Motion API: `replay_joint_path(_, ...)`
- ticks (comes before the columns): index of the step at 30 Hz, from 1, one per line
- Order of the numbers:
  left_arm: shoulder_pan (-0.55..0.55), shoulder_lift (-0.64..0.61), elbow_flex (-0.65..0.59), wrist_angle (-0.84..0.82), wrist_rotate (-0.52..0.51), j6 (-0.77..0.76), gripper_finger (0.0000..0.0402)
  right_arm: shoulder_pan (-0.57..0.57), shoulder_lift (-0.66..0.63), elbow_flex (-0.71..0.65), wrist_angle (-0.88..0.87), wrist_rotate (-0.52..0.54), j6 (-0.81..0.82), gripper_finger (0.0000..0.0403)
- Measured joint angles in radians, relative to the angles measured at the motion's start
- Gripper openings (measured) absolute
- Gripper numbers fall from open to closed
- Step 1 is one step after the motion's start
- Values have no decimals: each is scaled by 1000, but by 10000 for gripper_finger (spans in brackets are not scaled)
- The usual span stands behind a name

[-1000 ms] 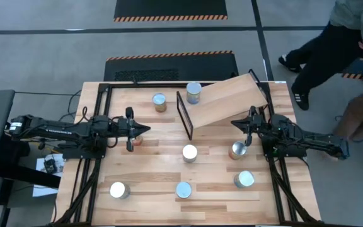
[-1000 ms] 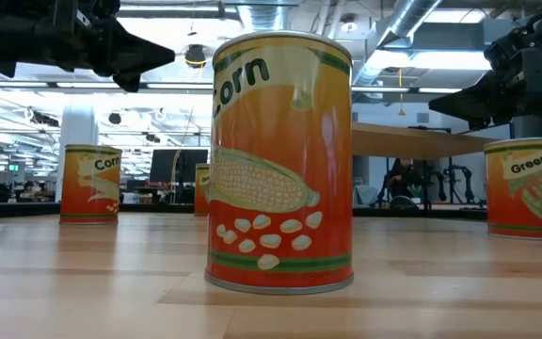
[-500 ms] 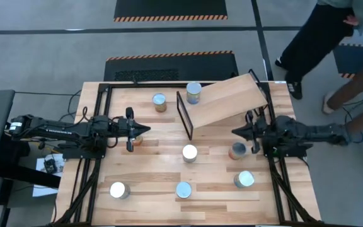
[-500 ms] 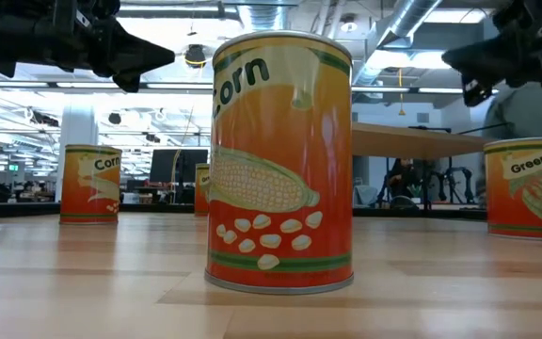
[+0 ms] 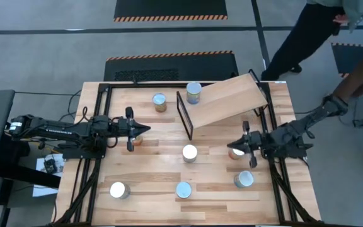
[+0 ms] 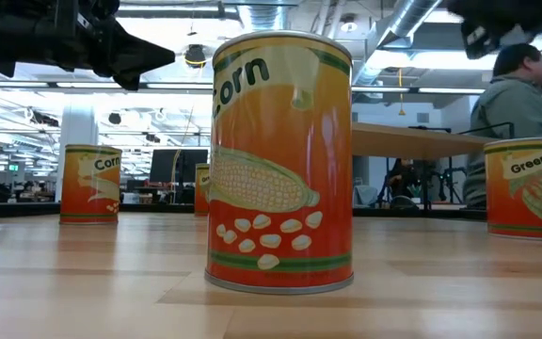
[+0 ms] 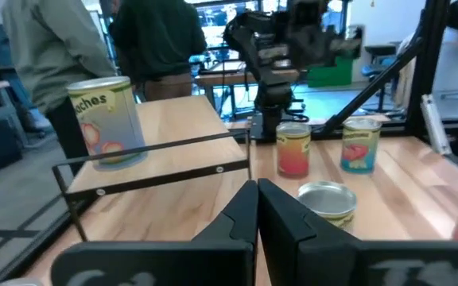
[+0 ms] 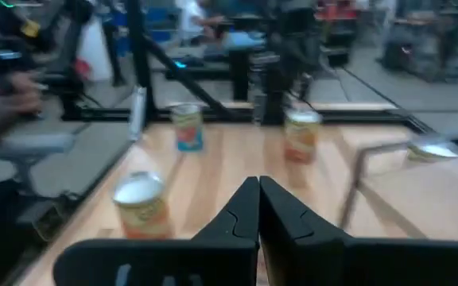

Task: Pick and place cans onto a shelf
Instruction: Put the right canned green beans on the shelf

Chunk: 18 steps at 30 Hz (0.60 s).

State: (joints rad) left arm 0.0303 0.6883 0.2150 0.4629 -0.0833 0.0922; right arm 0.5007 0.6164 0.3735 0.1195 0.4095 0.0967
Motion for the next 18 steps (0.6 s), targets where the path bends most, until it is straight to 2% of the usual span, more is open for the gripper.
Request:
replay_joint_path(3, 0, 0, 0, 3, -38, 19, 0, 35, 50, 70, -187, -27, 114, 24)
replay_joint_path(9, 0, 0, 0, 4, -63, 20, 0, 155, 192, 271, -698, 158, 447, 21)
replay_joint_path(14, 0, 0, 0, 2, -63, 15, 0, 217, 362, 415, -956, 160, 615, 75)
replay_joint_path(18, 0, 0, 0, 0, -63, 4, 0, 232, 508, 488, -1142, 108, 725, 127)
